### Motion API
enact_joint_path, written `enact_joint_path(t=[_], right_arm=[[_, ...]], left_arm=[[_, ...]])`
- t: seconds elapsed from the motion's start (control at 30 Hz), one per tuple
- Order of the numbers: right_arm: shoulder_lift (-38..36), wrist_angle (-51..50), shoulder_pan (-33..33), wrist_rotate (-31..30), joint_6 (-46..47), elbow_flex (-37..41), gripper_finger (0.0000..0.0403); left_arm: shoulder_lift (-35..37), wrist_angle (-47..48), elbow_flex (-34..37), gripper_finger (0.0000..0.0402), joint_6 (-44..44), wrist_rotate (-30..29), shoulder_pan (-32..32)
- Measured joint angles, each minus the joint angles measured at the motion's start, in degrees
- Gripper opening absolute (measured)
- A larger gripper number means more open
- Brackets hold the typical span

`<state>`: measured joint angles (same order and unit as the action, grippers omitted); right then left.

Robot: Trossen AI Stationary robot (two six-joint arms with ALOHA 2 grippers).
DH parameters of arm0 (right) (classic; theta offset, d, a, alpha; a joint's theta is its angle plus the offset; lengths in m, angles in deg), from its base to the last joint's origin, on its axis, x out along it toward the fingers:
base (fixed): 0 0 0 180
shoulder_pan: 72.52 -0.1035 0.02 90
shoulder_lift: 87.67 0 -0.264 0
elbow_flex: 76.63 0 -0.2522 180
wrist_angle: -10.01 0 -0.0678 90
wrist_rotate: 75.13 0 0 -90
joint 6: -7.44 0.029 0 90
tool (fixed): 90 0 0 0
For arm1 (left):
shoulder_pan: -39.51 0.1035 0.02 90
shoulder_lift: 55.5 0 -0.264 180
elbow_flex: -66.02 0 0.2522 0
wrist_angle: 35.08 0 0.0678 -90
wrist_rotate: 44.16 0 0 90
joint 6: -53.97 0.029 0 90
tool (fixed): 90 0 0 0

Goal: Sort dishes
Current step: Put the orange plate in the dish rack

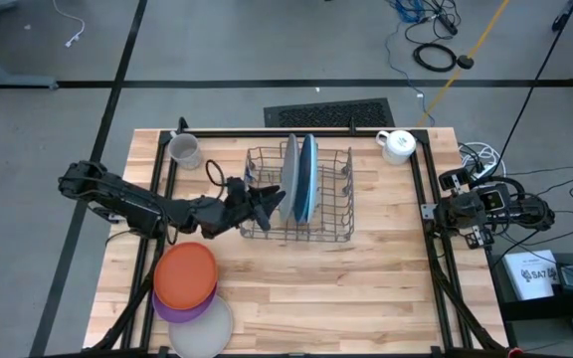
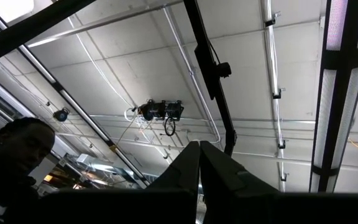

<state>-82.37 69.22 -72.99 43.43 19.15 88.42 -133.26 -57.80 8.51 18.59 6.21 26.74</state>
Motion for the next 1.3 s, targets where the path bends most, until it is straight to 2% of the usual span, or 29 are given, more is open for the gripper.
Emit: enact_joint_path(t=[0.1, 0.3, 0.5, 0.6, 0.73, 0.87, 0.97, 1.03, 1.17, 1.3], right_arm=[[0.0, 0.0, 0.0, 0.0, 0.0, 0.0, 0.0009], [0.0, -0.2, 0.0, 0.0, 0.0, 0.0, 0.0009], [0.0, -0.3, 0.0, -0.1, 0.0, 0.0, 0.0009], [0.0, -1.2, 0.0, -1.6, 0.0, 0.0, 0.0009], [0.0, -6.5, 0.0, -8.3, 0.4, 0.0, 0.0009], [0.0, -16.5, 0.0, -22.8, 3.8, 0.0, 0.0009], [0.1, -20.3, 0.0, -28.6, 4.0, 0.0, 0.0009], [0.1, -19.9, 0.0, -28.9, 3.6, 0.0, 0.0009], [0.0, -17.5, 0.0, -28.4, 2.7, 0.0, 0.0009], [0.0, -17.7, 0.0, -28.3, 2.6, 0.0, 0.0009]], left_arm=[[1.3, -2.2, -0.2, 0.0176, 4.4, 3.9, 0.0], [6.4, 0.6, -1.8, 0.0176, 14.2, 11.5, -1.4], [13.4, 12.5, -5.9, 0.0176, 25.5, 20.1, -5.5], [15.7, 21.5, -9.3, 0.0176, 29.6, 20.9, -8.7], [16.6, 32.6, -13.6, 0.0176, 31.8, 17.9, -13.5], [15.4, 40.0, -15.2, 0.0176, 31.5, 11.5, -18.3], [13.2, 51.9, -16.8, 0.0176, 24.8, 8.4, -21.2], [10.8, 61.6, -18.1, 0.0176, 16.7, 8.5, -22.7], [5.4, 75.6, -20.8, 0.0176, -1.8, 10.9, -25.0], [0.9, 85.0, -21.8, 0.0176, -20.2, 15.4, -25.6]])
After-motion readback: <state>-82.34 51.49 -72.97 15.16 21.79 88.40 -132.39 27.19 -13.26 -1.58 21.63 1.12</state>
